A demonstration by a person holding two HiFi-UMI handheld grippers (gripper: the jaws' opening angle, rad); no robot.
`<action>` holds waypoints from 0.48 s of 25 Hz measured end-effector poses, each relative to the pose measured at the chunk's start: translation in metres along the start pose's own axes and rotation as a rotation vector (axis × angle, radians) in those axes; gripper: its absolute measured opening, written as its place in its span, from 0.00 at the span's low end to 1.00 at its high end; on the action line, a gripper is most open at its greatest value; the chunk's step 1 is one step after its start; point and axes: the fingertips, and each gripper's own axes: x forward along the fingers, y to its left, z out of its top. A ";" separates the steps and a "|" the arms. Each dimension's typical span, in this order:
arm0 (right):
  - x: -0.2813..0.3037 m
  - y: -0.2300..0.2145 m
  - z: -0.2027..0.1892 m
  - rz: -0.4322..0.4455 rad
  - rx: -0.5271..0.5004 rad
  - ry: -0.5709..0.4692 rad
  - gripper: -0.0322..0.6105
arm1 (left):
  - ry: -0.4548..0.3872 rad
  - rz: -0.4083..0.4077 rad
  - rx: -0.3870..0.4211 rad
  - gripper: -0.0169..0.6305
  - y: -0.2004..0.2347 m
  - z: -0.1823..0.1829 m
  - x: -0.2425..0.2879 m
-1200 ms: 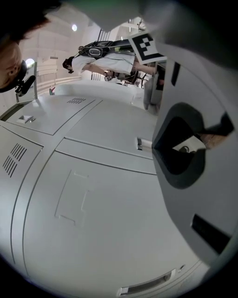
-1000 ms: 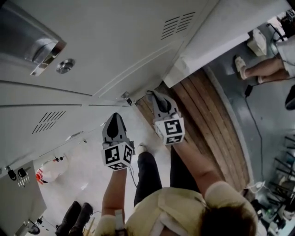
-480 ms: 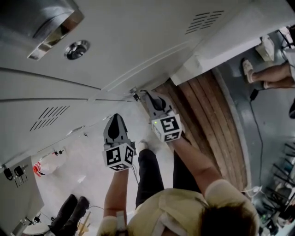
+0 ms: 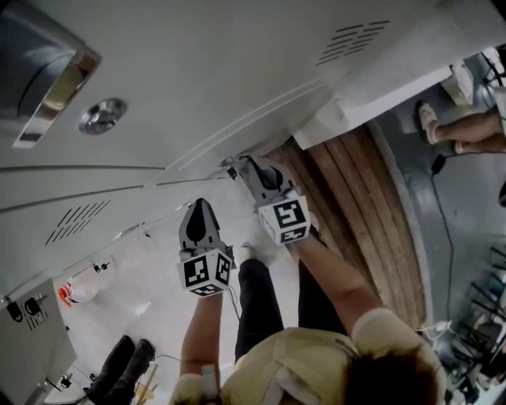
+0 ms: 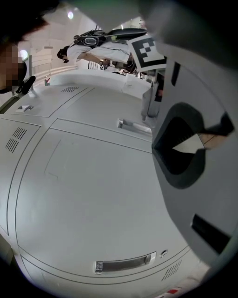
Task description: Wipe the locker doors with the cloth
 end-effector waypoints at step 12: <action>-0.003 -0.040 0.005 -0.051 -0.023 0.001 0.07 | 0.011 -0.040 0.003 0.01 -0.027 0.000 0.025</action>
